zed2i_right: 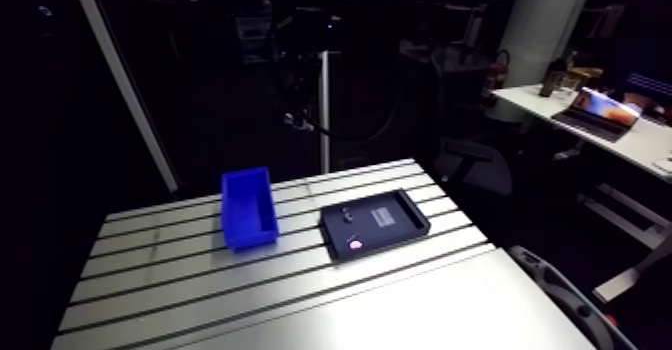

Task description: Pick up the M10 bolt from the tray and put it into the blue bin.

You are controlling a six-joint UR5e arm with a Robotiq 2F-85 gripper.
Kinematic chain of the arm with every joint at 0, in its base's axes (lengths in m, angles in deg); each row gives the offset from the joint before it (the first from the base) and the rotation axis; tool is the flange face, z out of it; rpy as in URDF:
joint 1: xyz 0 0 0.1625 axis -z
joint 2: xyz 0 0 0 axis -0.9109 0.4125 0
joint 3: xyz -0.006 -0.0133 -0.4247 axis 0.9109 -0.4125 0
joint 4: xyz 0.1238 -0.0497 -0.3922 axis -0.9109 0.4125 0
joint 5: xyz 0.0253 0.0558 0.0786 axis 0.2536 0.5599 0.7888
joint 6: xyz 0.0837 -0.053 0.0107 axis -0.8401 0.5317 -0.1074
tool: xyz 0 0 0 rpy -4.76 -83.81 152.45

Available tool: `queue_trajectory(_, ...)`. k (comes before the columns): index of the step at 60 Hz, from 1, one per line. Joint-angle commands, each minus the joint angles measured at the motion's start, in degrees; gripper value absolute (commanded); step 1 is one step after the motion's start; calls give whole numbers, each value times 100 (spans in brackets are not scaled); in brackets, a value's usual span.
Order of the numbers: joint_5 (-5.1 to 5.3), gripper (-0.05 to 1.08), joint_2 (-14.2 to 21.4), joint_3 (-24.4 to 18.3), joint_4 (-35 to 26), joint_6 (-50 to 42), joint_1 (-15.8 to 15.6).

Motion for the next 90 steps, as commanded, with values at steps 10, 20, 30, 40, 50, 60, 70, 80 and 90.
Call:
queue_trajectory(10,-252,107,-767,-726,-82,1468,-1081)
queue_trajectory(20,-608,107,-1001,-808,-44,1434,-1282)
queue_trajectory(30,-661,107,-1241,-976,-52,1398,-1334)
queue_trajectory(40,-653,107,-1394,-1076,-88,1390,-1334)
queue_trajectory(50,-661,107,-1505,-1067,-79,1324,-1392)
queue_trajectory(60,-661,107,-1639,-1070,-53,1196,-1436)
queue_trajectory(70,-677,107,-1794,-1060,-35,1027,-1518)
queue_trajectory(80,-686,106,-1964,-1036,-18,976,-1535)
queue_trajectory(90,-687,106,-2105,-1025,-1,959,-1545)
